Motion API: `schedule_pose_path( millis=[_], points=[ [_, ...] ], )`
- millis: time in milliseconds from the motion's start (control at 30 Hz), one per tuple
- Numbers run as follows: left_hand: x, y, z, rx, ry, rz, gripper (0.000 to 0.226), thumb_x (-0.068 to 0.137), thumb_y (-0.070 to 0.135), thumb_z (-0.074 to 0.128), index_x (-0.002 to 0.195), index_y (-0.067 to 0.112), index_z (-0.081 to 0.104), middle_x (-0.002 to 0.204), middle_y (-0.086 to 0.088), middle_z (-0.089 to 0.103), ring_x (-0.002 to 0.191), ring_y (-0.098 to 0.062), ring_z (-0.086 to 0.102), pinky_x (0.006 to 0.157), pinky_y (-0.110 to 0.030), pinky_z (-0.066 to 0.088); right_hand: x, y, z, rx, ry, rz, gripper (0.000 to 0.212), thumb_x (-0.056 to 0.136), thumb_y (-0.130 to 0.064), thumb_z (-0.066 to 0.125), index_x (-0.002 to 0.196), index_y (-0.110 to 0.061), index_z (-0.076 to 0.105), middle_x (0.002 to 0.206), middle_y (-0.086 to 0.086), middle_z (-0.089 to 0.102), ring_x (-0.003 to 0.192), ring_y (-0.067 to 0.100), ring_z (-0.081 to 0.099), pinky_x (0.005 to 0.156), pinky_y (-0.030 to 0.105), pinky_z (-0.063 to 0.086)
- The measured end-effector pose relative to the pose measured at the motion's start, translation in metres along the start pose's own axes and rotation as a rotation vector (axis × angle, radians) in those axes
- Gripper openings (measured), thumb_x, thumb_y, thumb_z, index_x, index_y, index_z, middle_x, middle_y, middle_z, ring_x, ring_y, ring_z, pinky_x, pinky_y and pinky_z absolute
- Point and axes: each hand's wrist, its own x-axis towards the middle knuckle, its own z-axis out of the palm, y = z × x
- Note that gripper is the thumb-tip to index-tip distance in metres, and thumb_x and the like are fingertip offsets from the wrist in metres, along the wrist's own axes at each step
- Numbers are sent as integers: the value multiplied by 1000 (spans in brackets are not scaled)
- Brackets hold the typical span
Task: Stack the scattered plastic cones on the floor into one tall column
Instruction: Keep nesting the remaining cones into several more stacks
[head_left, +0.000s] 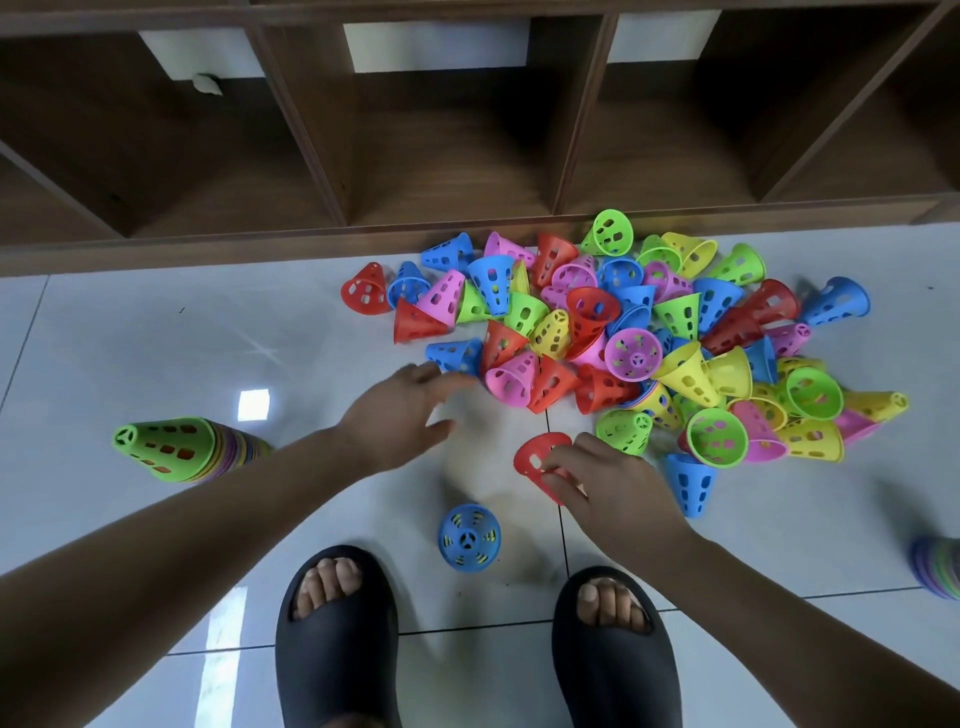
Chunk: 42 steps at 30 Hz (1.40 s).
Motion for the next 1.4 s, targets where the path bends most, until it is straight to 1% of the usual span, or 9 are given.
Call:
schedule_pose_path(
  millis=[67, 300, 567, 667, 933, 1067, 1167, 1300, 1400],
  points=[
    [11, -8, 3, 101, 76, 41, 64, 95, 33, 76, 154, 31, 50, 142, -5, 59, 124, -26, 59, 95, -42, 60, 2, -6, -7, 95, 19, 18, 5, 97, -34, 70, 100, -30, 72, 84, -8, 57, 62, 15, 58, 51, 34, 50],
    [22, -37, 7, 355, 19, 99, 58, 94, 29, 76, 148, 23, 57, 144, -12, 55, 133, -34, 54, 91, -48, 59, 5, -41, -34, 519, -136, 80, 4, 99, -28, 72, 95, -30, 72, 80, -7, 57, 72, 19, 55, 64, 20, 41],
    [7, -65, 10, 333, -76, -88, 58, 101, 34, 62, 155, 21, 45, 152, -4, 48, 129, -28, 52, 98, -45, 54, -11, -68, -26, 788, -326, 175, 13, 105, -29, 64, 94, -21, 65, 71, 1, 56, 64, 15, 44, 63, 34, 39],
    [-1, -73, 12, 280, -69, -164, 61, 98, 28, 60, 156, 19, 42, 148, -1, 51, 125, -26, 53, 95, -44, 54, -14, -71, -14, 913, -423, 268, 15, 107, -27, 61, 93, -21, 65, 66, -7, 55, 64, 8, 47, 64, 29, 40],
    [-24, -60, 17, 112, 126, -63, 34, 88, 7, 73, 121, 16, 68, 109, -2, 71, 99, -31, 68, 74, -40, 59, -20, -63, 19, 821, -503, 482, 27, 106, -31, 60, 83, -16, 59, 71, 8, 69, 58, 14, 57, 62, 30, 46],
    [-40, -31, 6, -66, 232, 14, 11, 99, 30, 72, 107, 24, 68, 88, 10, 63, 76, -17, 64, 65, -35, 55, -17, -54, 23, 803, -501, 558, 29, 107, -33, 58, 85, -14, 62, 78, 8, 73, 59, 13, 60, 57, 23, 45],
    [-50, -6, -8, -199, 250, -17, 23, 102, 47, 61, 103, 26, 69, 81, 14, 56, 67, -10, 55, 63, -31, 48, -14, -42, 28, 768, -493, 580, 21, 105, -32, 59, 87, -22, 65, 80, 1, 75, 60, 13, 62, 59, 26, 46],
    [-66, 25, -27, -373, 230, -51, 24, 106, 46, 61, 93, 29, 69, 65, 10, 53, 59, -12, 50, 58, -21, 40, -7, -20, 29, 683, -358, 558, 13, 100, -24, 63, 88, -29, 67, 83, -3, 73, 63, 21, 67, 62, 34, 53],
    [-76, 44, -36, -510, 183, -92, 21, 106, 47, 57, 91, 35, 67, 56, 5, 43, 51, -12, 39, 53, -23, 35, 3, 3, 29, 477, -199, 501, 13, 96, -20, 66, 92, -33, 65, 86, -8, 71, 67, 12, 64, 66, 33, 53]
  ],
)
